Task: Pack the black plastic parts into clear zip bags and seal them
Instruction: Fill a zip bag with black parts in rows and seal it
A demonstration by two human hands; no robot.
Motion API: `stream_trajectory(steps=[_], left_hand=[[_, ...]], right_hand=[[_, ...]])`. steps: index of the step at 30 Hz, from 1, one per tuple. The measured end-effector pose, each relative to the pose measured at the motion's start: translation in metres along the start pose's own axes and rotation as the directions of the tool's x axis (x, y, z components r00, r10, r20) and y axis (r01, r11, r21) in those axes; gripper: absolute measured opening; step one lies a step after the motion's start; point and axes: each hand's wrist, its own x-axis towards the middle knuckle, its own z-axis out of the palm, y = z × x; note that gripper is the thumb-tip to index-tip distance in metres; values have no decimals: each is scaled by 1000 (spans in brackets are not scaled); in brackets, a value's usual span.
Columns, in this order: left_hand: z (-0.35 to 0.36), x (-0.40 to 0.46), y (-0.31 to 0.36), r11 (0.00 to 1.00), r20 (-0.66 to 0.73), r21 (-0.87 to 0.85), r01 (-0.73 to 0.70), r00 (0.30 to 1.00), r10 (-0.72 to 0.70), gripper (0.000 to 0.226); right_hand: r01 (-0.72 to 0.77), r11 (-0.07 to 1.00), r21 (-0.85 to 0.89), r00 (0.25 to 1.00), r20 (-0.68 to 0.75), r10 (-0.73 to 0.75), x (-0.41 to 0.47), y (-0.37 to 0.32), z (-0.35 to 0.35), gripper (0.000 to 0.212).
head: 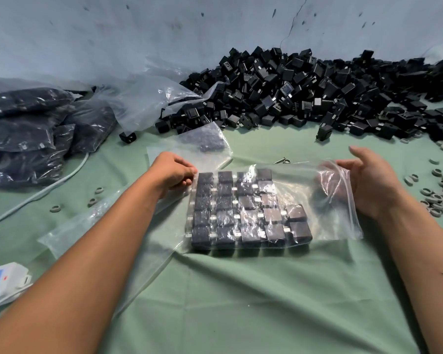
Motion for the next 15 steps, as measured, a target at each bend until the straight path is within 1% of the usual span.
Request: stream_trajectory(steps=[1, 2, 3, 4, 6, 10, 13, 15], left_hand=[[-1, 1, -2, 1000, -9, -6, 3, 1000, -3, 6], [-1, 1, -3, 1000, -19, -6, 4, 1000, -4, 8], [-3, 2, -4, 1000, -28, -2, 2, 1000, -2, 10], [-6, 2, -5, 1000, -35, 3, -3, 999, 3, 12], [-11, 2, -7, 999, -45, 30, -16, 999, 17, 15], [-21, 2, -12, 993, -101, 114, -39, 994, 51, 19], [-35, 2, -13, 992, -153, 121, -39, 986, 58, 18], [-45, 5, -13, 983, -181, 177, -43, 981, 76, 18]], right_hand=[[-4, 997, -82, 998, 54, 8, 0, 1, 1, 59], [4, 984, -176, 996, 91, 12, -2, 4, 4, 63], [15, 970, -241, 994, 108, 12, -3, 7, 8, 63], [18, 964, -266, 994, 107, 11, -3, 9, 13, 61], [13, 968, -252, 995, 97, 12, -5, 11, 22, 59], [-93, 978, -185, 980, 159, 123, -12, 11, 44, 49], [-94, 974, -207, 980, 155, 127, -13, 17, 63, 48], [-88, 965, -246, 978, 163, 130, -14, 21, 77, 52]])
